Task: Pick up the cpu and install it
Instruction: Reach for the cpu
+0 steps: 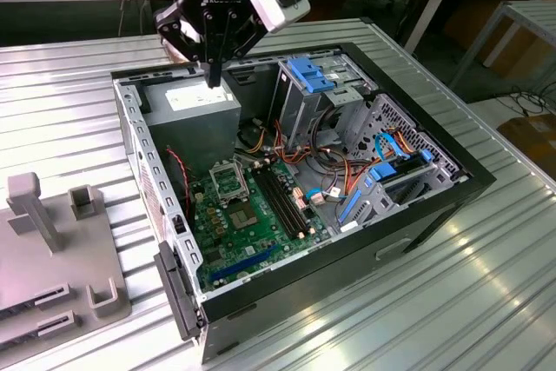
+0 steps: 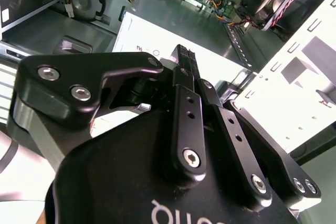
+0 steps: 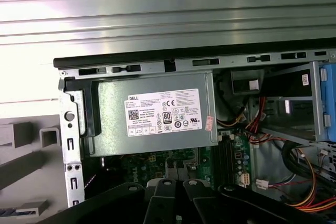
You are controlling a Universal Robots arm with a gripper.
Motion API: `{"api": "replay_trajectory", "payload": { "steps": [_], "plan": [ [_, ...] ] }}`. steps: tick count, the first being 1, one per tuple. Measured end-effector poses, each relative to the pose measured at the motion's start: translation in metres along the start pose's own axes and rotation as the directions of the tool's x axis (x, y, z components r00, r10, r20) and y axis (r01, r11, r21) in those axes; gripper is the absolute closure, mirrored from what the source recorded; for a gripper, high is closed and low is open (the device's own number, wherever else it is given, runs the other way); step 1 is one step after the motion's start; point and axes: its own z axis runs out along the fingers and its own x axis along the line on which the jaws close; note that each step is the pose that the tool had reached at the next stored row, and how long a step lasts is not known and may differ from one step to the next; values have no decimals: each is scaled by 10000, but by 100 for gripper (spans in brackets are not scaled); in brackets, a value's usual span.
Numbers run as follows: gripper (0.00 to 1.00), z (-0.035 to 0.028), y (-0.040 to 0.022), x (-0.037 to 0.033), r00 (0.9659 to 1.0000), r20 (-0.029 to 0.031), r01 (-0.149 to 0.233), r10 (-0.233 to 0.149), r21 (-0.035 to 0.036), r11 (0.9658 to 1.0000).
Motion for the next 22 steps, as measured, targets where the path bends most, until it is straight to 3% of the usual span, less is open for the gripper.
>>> {"api": "replay_trajectory", "payload": {
  "steps": [22],
  "plan": [
    [89, 8, -5, 65, 10000, -3, 0, 0, -1, 10000]
  ]
}}
